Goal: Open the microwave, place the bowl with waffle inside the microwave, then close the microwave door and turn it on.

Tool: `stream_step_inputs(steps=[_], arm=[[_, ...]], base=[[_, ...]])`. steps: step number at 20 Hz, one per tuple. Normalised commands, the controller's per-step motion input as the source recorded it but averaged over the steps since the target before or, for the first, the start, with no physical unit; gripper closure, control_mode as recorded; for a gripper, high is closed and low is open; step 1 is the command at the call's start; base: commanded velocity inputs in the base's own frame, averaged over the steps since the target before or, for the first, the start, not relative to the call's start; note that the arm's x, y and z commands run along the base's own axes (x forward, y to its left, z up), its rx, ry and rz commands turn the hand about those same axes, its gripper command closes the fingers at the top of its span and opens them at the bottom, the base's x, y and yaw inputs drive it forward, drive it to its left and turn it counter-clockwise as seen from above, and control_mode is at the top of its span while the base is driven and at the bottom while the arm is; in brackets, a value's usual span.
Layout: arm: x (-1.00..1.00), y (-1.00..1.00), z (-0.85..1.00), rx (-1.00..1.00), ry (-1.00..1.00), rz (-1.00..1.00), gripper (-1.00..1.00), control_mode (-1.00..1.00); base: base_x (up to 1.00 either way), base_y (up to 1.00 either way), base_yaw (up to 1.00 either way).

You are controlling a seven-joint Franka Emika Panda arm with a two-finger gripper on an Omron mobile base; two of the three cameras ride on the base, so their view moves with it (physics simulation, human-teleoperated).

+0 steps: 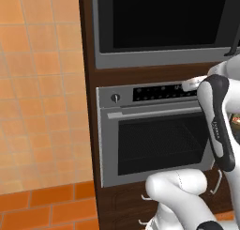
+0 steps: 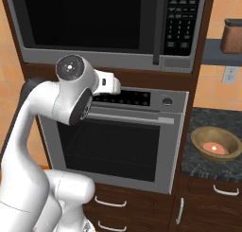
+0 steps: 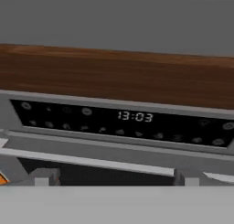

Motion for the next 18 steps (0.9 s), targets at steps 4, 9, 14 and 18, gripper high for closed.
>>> stream_step_inputs(steps=[4,9,14,18], arm=[[0.00,-0.41,0.83,-0.12,-0.18,0.00,-1.00,-1.00],[-0.01,-0.42,0.45,-0.16,0.03,-0.12,-1.00,-1.00],[0.00,-0.28,-0.02,-0.03,0.04,-0.24,-1.00,-1.00],[0.01,-0.50,0.15,0.09,0.01,-0.16,-1.00,-1.00]], base=[[0.00,0.00,0.00],[0.00,0.00,0.00],[0.00,0.00,0.00],[0.00,0.00,0.00]])
